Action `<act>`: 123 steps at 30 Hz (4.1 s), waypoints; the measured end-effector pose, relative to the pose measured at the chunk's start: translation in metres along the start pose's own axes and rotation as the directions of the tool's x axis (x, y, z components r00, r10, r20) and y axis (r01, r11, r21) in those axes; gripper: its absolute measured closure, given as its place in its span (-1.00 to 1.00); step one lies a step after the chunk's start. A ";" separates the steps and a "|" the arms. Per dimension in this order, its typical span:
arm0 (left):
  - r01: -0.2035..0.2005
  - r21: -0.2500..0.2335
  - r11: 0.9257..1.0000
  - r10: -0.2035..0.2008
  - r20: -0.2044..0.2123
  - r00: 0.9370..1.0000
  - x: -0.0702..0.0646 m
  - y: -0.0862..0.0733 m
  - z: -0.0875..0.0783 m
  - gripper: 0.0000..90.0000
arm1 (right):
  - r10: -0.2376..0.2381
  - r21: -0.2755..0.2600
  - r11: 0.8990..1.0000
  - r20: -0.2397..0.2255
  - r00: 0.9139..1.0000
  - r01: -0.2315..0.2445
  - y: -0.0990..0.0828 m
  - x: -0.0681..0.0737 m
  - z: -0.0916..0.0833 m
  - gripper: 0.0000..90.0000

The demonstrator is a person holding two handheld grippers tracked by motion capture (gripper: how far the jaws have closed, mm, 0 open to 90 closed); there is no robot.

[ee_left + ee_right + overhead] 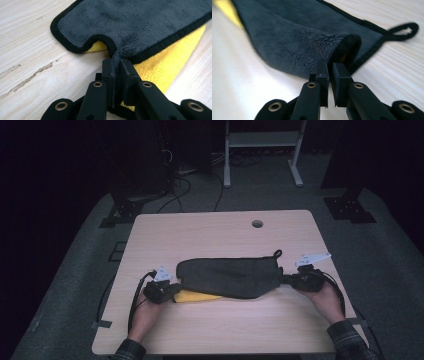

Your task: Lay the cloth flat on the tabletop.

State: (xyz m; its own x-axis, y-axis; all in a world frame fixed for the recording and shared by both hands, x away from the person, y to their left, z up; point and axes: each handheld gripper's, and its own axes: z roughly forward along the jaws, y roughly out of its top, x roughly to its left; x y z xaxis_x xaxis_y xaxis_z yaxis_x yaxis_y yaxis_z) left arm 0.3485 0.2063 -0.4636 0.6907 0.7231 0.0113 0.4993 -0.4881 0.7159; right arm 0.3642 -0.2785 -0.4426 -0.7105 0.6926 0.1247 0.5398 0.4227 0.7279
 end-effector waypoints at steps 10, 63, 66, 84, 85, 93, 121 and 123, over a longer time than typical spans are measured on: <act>0.007 -0.001 1.000 -0.007 0.002 1.000 0.000 -0.002 0.000 0.83 | -0.043 -0.102 0.994 0.045 0.998 0.047 -0.013 0.014 -0.030 0.60; -0.036 -0.329 0.944 0.033 -0.015 0.999 0.011 0.092 -0.047 0.84 | -0.141 -0.244 0.963 -0.109 0.984 0.111 0.066 0.014 -0.037 0.97; -0.035 -0.356 0.934 0.025 -0.033 0.999 0.024 0.115 -0.047 0.84 | -0.139 -0.265 0.958 -0.082 0.987 0.112 0.083 0.004 -0.039 0.97; -0.104 -0.460 0.882 0.081 -0.070 0.994 0.029 0.151 -0.077 0.84 | -0.248 -0.363 0.899 0.038 0.968 0.244 0.146 0.009 -0.089 0.97; -0.100 -0.446 0.890 0.081 -0.060 0.995 0.027 0.144 -0.074 0.84 | -0.250 -0.345 0.906 0.029 0.968 0.245 0.138 0.011 -0.085 0.97; -0.077 -0.385 0.920 0.090 0.014 0.996 0.008 0.104 -0.062 0.84 | -0.250 -0.268 0.937 -0.058 0.966 0.226 0.090 0.026 -0.070 0.97; -0.023 -0.169 0.985 0.053 0.175 0.983 -0.044 -0.020 -0.069 0.83 | -0.248 -0.033 0.967 -0.331 0.910 0.252 -0.024 0.087 -0.032 0.96; -0.018 -0.145 0.989 0.044 0.182 0.982 -0.045 -0.026 -0.067 0.82 | -0.247 -0.016 0.966 -0.338 0.908 0.256 -0.027 0.089 -0.027 0.96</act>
State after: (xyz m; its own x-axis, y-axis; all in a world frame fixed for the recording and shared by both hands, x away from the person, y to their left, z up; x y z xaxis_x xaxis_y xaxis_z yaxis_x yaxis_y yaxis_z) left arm 0.2688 0.2193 -0.4361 0.7959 0.5995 -0.0845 0.4059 -0.4249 0.8092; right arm 0.2743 -0.2442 -0.4327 -0.9310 0.3274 0.1614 0.3321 0.5765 0.7466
